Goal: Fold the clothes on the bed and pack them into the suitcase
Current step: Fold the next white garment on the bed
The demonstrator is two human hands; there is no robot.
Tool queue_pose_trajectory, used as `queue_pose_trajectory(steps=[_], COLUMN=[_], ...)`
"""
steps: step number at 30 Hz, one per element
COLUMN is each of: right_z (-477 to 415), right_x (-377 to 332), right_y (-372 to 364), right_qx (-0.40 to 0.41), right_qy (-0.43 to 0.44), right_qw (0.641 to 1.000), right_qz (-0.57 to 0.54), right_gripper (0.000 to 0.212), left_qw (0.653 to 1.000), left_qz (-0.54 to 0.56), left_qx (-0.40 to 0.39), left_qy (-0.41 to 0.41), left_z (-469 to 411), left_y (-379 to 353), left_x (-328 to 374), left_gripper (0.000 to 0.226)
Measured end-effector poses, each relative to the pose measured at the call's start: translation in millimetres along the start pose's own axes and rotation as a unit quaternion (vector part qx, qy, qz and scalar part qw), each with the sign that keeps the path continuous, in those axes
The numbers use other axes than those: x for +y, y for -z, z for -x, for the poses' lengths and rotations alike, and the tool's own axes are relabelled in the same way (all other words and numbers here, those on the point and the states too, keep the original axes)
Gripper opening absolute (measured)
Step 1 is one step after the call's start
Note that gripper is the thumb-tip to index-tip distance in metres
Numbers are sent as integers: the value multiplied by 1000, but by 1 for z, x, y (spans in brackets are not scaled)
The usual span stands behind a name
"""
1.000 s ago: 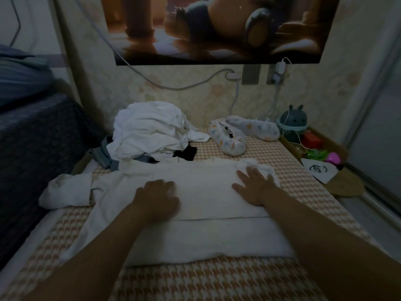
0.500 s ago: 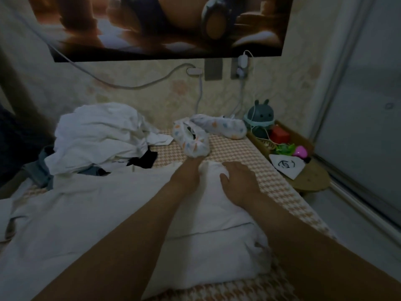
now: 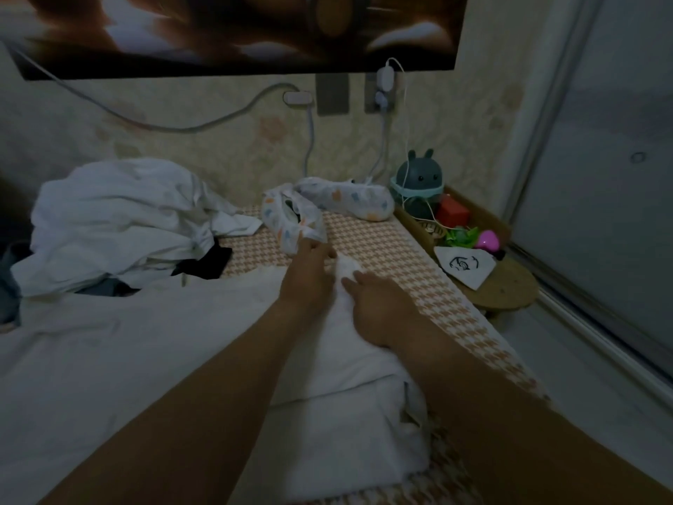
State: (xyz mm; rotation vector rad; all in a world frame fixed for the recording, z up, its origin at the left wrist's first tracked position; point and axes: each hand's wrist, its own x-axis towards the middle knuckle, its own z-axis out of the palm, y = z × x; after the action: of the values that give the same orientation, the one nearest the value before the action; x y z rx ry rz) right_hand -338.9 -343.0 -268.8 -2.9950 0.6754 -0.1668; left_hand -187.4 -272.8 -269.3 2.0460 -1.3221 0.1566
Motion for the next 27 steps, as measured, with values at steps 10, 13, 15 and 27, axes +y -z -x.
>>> queue_pose_trajectory(steps=[10,13,15,27], right_z=[6,2,-2,-15], right_x=[-35,-54,-79,-327], right_y=[-2,11,21,16], right_qx=[-105,-129,-106,-84], right_qy=[21,-10,-5,188], right_qw=[994,992,994,971], right_qz=[-11,5,8,-124], right_gripper=[67,69,68,60], left_qw=[957,950,948,906], left_qz=[-210,-204,-220,-227], left_qx=[-196,-234,-225,-220], left_qy=[28,34,46,282], left_z=[96,111,122,229], left_y=[45,70,93,271], left_x=[-14,-18,-25,-166], left_gripper=[70,57,56,62])
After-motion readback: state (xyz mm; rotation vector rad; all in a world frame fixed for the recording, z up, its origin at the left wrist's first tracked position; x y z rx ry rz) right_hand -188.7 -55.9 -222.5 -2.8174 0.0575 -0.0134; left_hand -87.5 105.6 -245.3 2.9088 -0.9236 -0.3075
